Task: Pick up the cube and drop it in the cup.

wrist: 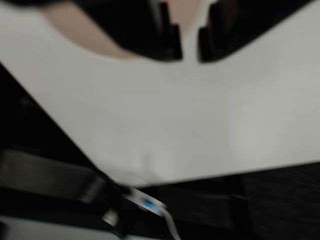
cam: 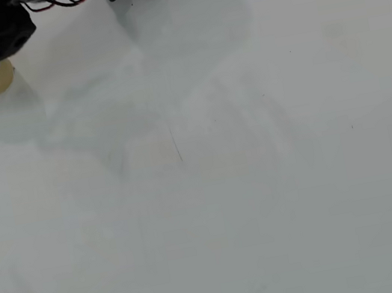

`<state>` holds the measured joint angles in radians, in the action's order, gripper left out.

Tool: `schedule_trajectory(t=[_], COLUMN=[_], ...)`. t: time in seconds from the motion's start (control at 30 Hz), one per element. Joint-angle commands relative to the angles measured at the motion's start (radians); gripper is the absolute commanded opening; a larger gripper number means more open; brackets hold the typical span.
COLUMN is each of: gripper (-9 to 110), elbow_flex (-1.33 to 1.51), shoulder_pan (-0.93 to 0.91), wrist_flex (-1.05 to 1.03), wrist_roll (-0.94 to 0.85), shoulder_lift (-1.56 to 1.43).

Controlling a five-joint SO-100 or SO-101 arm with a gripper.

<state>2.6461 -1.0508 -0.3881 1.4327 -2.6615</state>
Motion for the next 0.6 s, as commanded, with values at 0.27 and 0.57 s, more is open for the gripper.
schedule_trajectory(t=[0.27,0.57], gripper=[0,0], elbow_flex=[-0.014,0.089], shoulder_pan=[0.348,0.538], wrist_flex=[-0.012,-0.012], wrist_roll=[-0.005,-0.008], shoulder_lift=[-0.133,-0.201])
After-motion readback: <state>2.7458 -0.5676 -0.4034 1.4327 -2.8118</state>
